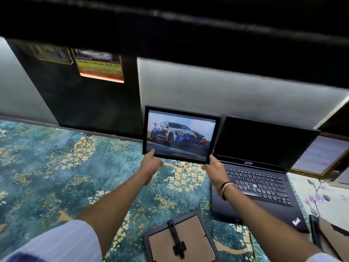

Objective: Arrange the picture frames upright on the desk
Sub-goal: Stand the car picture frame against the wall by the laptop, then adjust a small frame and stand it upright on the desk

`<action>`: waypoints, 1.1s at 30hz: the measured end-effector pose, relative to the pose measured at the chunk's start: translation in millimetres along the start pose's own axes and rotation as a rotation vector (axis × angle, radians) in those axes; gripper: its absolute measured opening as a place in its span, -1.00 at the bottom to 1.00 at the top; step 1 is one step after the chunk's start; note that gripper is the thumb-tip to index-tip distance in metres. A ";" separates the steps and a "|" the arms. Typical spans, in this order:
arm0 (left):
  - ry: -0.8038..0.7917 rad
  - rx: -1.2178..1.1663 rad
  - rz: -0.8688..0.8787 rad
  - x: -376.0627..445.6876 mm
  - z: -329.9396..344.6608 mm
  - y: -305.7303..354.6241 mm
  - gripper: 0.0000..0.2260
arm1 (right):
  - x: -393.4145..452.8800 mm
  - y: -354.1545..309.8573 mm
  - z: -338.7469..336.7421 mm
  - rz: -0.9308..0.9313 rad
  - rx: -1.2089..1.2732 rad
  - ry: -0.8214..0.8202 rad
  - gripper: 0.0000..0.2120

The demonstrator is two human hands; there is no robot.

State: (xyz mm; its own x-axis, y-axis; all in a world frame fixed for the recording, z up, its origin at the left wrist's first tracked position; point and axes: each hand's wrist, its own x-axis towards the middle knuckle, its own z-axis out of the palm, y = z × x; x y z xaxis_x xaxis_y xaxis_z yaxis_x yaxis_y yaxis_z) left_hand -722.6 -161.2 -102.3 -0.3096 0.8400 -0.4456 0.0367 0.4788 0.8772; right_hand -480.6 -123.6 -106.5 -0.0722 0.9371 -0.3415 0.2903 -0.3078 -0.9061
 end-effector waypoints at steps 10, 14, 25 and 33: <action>-0.257 0.098 0.058 -79.6 134.3 42.2 -0.36 | -67.5 18.7 -138.7 0.104 -0.012 0.130 -0.42; -0.368 0.186 0.109 -100.1 209.5 57.5 -0.34 | -81.6 30.7 -226.4 0.115 0.008 0.263 -0.46; -0.555 0.348 0.204 -153.9 437.9 82.9 -0.80 | -69.1 103.4 -444.4 0.160 0.254 0.384 -0.49; -0.414 0.307 0.139 -128.0 537.1 111.2 -0.74 | -25.0 105.1 -508.3 0.090 0.245 0.265 -0.74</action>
State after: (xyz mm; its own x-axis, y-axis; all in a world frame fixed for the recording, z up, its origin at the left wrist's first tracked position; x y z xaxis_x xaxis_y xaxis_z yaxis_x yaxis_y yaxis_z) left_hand -168.5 -78.4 -43.9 0.1162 0.9018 -0.4163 0.3460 0.3561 0.8680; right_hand 36.8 -95.8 -66.2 0.2024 0.9045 -0.3754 0.0449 -0.3915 -0.9191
